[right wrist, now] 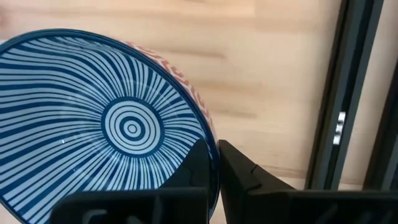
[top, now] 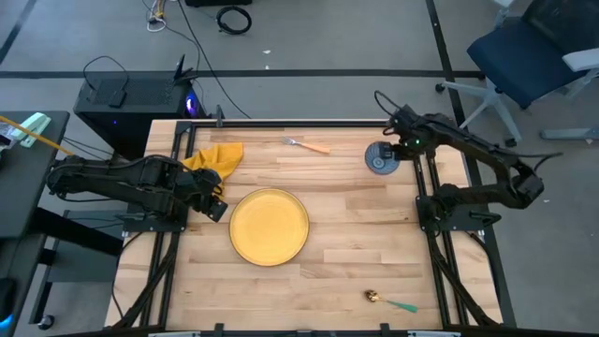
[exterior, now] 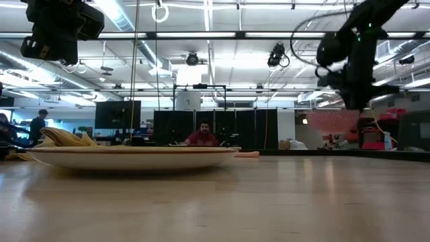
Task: Set table place
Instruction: Put the blue-patterned bowl on top of the yellow plate
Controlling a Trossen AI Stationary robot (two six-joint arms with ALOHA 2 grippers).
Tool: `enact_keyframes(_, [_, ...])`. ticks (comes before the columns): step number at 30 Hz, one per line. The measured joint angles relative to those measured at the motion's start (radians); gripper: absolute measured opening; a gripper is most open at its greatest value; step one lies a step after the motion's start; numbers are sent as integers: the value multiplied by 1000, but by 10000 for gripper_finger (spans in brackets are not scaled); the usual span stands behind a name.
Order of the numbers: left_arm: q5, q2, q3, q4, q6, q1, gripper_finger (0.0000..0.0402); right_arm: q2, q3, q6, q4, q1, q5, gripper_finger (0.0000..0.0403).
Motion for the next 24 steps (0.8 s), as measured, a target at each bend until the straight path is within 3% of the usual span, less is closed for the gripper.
enact_keyframes(14, [0, 0, 0, 0, 0, 0, 9, 22, 640, 103, -102, 328, 45, 14])
enact_keyframes(24, [0, 0, 0, 0, 0, 0, 9, 264, 980, 150, -109, 648, 145, 14])
